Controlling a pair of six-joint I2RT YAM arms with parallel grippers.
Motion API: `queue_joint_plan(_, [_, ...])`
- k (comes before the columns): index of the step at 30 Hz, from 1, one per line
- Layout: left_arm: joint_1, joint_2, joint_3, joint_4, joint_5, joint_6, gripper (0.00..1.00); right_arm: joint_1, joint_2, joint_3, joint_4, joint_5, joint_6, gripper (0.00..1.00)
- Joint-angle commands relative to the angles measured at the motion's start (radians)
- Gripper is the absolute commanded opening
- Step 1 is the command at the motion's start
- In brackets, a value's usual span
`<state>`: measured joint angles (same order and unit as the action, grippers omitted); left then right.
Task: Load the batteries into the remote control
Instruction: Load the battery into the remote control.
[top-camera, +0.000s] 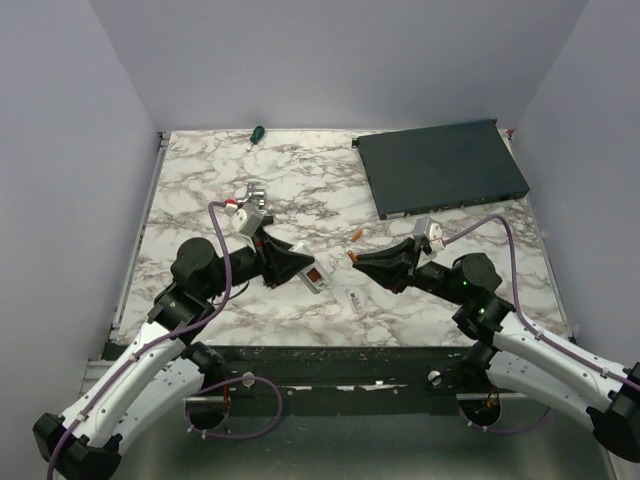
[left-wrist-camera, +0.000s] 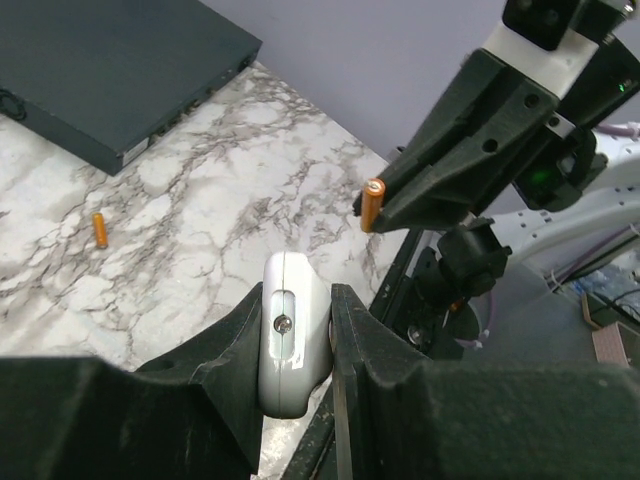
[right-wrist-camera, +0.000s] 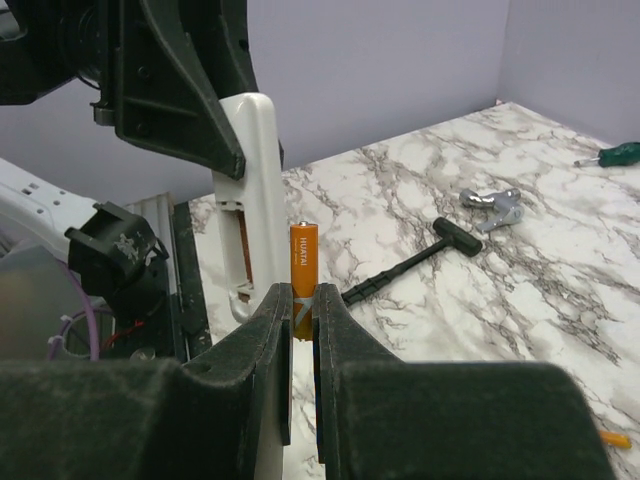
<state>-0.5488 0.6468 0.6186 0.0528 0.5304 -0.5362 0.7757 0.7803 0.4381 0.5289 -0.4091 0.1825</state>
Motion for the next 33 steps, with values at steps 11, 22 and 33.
queue_joint_plan(11, [-0.187,-0.008,0.07,-0.051,-0.137,0.157,0.0,0.0,-0.045,0.015,-0.046,0.044,-0.01,0.01])
queue_joint_plan(22, [-0.2,0.018,0.078,-0.142,-0.443,-0.062,0.0,0.0,-0.031,0.007,-0.005,0.065,-0.006,0.01])
queue_joint_plan(33, [-0.199,0.084,0.085,-0.102,-0.425,-0.315,0.0,0.001,0.0,0.08,0.013,0.229,0.291,0.01])
